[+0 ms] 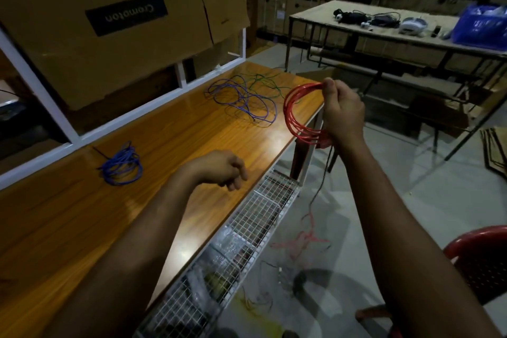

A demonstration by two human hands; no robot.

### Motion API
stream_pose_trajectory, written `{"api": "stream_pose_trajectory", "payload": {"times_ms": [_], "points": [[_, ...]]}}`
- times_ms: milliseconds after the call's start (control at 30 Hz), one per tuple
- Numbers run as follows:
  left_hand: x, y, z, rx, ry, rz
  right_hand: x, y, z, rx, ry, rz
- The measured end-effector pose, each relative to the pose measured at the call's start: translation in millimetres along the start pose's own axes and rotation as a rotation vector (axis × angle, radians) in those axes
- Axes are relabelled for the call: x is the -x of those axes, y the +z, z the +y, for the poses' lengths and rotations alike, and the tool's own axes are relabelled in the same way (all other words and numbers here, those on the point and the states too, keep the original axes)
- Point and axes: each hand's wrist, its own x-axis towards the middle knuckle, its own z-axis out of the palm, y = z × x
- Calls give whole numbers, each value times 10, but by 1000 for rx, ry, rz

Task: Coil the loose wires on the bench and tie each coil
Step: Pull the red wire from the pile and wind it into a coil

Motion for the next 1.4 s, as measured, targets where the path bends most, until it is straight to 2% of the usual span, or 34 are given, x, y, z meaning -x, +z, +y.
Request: {"api": "stream_pose_trajectory", "payload": {"times_ms": [100, 333, 500, 600, 667, 867, 933, 1067, 1133, 1233, 1333, 1400], "points": [[-13, -23, 176, 77, 113, 97, -9, 20, -140, -110, -7, -18], [-56, 145, 463, 334, 313, 178, -59, 44, -344, -219, -31, -53], [-2, -13, 572, 681, 493, 303, -49, 16, -337, -188, -89, -95], [111, -156, 731, 893, 538, 338, 39, 69, -309, -157, -119, -148], [201, -265, 848, 902, 509, 326, 104, 143, -281, -132, -127, -164], [239, -388, 985, 681, 374, 368, 144, 286, -383, -118, -225, -174], [268, -447, 988, 736, 363, 341, 93, 305, -471, -134, -252, -183], [413, -609, 999, 1034, 441, 104, -71, 281, -723, -225, -283, -187], [473, -693, 1002, 1147, 490, 34, -136, 263, -870, -264, -298, -214], [548, -841, 1052, 1221, 524, 23, -201, 261, -1063, -440, -223, -307], [605, -999, 1128, 1271, 528, 108, -261, 243, -1111, -734, 5, -495], [640, -1135, 1156, 1279, 534, 189, -235, 233, -983, -840, 154, -634]]}}
